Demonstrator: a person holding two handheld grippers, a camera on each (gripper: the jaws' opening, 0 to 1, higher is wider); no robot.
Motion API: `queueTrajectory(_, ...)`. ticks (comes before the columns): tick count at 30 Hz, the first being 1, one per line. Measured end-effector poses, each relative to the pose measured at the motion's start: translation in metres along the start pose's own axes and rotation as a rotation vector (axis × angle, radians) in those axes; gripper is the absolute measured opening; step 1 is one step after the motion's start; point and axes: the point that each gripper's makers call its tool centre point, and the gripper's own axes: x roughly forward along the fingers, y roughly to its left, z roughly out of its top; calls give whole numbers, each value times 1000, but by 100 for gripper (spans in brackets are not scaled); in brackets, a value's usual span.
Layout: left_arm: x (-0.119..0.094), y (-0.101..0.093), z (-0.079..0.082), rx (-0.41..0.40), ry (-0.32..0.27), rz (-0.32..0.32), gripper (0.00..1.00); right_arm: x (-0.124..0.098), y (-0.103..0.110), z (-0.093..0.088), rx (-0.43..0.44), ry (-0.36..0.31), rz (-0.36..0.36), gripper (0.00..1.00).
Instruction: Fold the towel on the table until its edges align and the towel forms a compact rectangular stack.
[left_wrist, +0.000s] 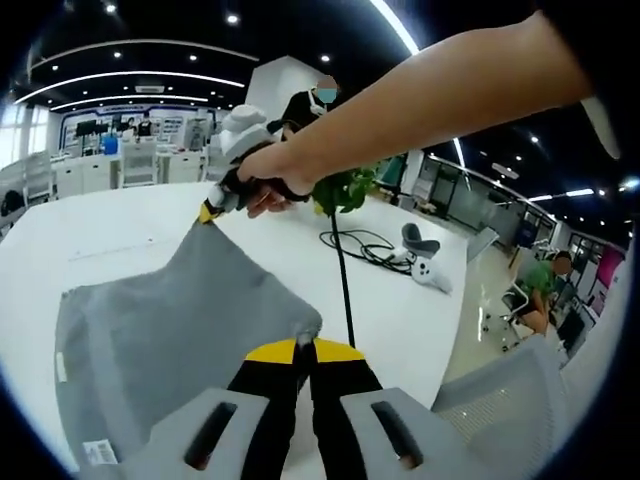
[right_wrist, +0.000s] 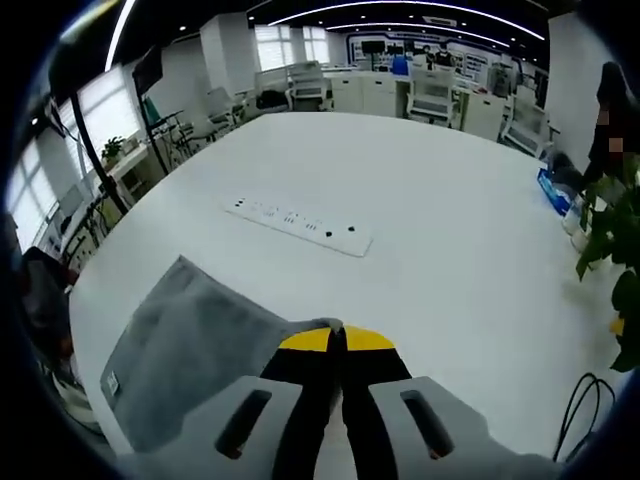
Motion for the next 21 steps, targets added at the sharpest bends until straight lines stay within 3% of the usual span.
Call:
queueTrajectory(5,-8,13,0,1,-15,20,3,2,8,10,-7,-6,2,0)
queueTrajectory(21,-42,20,7,-7,-61,67,3,-1,35,32,-39,-17,1,0)
